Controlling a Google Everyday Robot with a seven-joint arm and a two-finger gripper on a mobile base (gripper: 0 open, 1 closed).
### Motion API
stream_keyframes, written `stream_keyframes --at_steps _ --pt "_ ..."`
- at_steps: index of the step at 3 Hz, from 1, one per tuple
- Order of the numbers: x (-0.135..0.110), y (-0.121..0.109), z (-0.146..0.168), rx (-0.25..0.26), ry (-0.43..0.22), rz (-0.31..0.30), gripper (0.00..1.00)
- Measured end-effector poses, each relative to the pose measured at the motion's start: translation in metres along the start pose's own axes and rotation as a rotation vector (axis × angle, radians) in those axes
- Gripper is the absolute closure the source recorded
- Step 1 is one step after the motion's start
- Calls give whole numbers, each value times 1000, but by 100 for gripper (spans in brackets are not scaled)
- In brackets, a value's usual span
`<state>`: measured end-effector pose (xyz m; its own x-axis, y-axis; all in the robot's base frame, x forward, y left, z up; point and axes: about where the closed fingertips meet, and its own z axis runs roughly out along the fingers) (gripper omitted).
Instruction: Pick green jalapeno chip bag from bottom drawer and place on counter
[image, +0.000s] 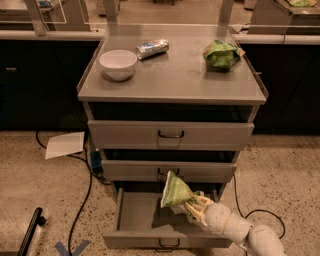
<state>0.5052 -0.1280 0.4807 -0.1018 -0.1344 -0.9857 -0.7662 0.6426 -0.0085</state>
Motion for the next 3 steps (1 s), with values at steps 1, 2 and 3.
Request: stream_keyframes --at_steps 1,2,3 --pt "-75 25 -27 3 -44 -129 100" --pt "-75 25 -27 3 -44 -129 100" --pt "-109 33 -22 -39 -43 -188 100"
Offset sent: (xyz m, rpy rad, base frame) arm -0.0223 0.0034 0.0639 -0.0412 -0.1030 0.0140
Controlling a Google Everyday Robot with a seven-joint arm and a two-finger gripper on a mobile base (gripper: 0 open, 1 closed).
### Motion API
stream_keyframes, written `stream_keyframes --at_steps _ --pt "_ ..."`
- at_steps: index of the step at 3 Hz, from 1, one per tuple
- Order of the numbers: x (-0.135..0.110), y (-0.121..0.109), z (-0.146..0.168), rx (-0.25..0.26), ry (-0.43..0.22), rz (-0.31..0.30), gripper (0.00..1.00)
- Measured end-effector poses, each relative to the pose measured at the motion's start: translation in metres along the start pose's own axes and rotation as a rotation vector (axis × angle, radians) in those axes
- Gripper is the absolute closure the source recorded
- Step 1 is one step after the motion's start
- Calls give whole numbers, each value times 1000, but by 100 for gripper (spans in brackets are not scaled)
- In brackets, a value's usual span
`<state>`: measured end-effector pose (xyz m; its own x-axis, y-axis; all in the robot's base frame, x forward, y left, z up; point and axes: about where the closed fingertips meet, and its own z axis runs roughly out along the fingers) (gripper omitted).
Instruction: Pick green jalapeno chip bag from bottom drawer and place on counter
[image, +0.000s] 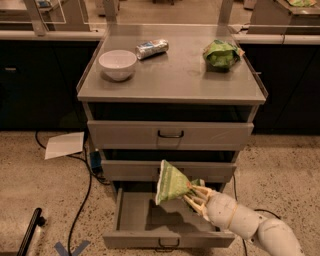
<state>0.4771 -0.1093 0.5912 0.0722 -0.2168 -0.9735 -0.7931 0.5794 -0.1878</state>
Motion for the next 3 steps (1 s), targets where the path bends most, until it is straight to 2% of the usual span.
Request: stream_keyframes --at_steps 2,3 --pt "-142 4 19 -99 -20 -241 100" --pt "-203 5 27 -112 -27 -355 100"
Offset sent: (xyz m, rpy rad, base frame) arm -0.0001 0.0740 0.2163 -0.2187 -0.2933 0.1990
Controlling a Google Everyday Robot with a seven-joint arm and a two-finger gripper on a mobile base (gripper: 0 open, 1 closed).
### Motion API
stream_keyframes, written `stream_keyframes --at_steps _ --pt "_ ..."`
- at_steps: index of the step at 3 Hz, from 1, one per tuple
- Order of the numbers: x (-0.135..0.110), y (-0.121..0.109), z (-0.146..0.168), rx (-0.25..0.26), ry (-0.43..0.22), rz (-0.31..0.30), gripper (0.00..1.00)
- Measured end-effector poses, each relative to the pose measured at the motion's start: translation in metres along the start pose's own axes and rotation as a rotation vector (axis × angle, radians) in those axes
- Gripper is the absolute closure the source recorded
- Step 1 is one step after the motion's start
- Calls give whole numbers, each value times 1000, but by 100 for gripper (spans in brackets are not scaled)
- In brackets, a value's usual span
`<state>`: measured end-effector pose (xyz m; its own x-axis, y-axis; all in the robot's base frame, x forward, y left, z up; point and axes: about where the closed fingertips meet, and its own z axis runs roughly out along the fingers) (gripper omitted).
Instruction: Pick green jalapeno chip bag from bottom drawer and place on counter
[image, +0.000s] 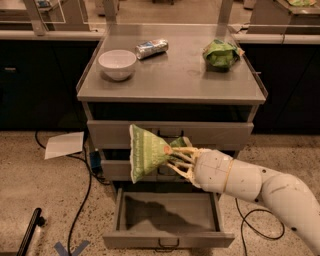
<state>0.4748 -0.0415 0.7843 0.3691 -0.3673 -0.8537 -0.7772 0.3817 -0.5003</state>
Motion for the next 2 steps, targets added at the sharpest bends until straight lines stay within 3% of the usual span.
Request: stream_keyframes --at_steps 1,2 --pt "-53 -14 3 0 -20 -116 100" --pt "-57 -14 4 -1 -24 -121 100"
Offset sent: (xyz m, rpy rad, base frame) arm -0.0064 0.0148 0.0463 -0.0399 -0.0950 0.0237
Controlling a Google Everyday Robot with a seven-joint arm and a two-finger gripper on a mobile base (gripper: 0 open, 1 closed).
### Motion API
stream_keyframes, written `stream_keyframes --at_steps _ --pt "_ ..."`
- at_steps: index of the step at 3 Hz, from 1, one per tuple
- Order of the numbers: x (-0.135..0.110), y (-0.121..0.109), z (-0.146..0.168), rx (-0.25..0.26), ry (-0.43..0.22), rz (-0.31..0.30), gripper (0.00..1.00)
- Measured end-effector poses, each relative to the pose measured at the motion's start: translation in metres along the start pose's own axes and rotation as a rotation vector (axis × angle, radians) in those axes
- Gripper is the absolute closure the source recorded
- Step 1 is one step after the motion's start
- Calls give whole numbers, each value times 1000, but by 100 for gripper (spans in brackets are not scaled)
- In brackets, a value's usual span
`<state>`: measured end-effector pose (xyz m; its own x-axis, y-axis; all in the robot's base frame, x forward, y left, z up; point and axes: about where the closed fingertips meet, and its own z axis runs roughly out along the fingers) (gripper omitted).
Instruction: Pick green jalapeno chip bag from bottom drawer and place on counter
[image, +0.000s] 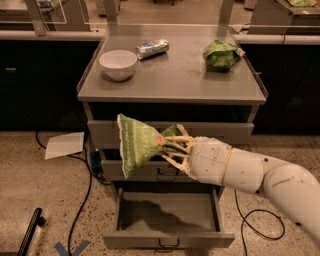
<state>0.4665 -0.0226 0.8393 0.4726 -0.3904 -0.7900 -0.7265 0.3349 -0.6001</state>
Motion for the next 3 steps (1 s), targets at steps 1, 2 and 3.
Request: stream_keyframes --at_steps 1,2,3 --pt "5 8 5 2 -13 22 100" --pt "4 -7 8 19 -52 -4 100" --pt "1 -40 11 26 -53 -53 100"
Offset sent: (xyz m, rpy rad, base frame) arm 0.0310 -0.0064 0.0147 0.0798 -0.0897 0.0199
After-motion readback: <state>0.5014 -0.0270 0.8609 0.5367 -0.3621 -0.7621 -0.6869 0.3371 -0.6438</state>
